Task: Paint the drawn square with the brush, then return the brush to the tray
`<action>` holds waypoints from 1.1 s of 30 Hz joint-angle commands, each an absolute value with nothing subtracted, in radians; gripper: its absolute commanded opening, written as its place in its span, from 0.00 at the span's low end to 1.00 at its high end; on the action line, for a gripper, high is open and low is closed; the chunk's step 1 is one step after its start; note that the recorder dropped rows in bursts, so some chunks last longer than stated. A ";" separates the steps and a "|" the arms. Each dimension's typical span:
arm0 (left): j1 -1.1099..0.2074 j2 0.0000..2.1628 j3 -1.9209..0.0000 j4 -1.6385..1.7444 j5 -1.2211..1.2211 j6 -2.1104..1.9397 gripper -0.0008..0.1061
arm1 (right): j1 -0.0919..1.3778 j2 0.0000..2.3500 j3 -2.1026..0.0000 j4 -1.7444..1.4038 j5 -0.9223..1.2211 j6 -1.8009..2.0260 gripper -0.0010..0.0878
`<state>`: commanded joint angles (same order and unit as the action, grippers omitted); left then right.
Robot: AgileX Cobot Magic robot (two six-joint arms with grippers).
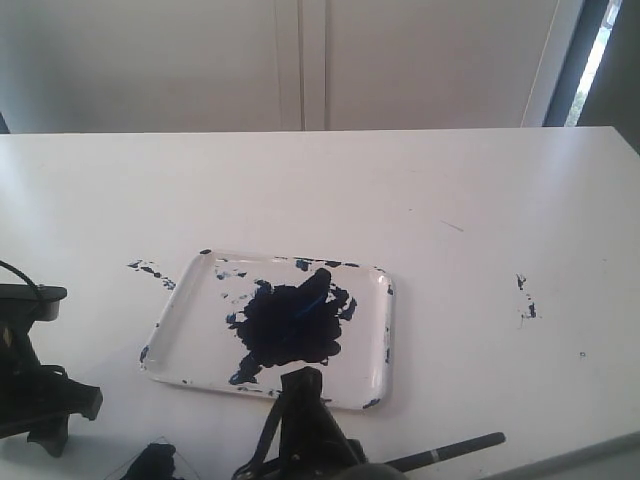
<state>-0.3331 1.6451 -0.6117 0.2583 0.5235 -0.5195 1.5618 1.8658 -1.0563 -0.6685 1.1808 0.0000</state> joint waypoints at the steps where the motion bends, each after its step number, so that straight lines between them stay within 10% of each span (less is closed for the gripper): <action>1: -0.333 1.645 -0.612 0.258 0.524 -0.520 0.66 | 1.560 1.866 -1.056 -0.677 1.181 0.000 0.01; 33: -0.333 1.645 -0.612 0.258 0.524 -0.520 0.66 | 1.454 1.866 -1.056 -0.752 1.097 0.007 0.01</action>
<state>-0.3331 1.6451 -0.6117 0.2583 0.5239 -0.5195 1.4542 1.8658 -1.0563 -0.7516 1.0967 0.0075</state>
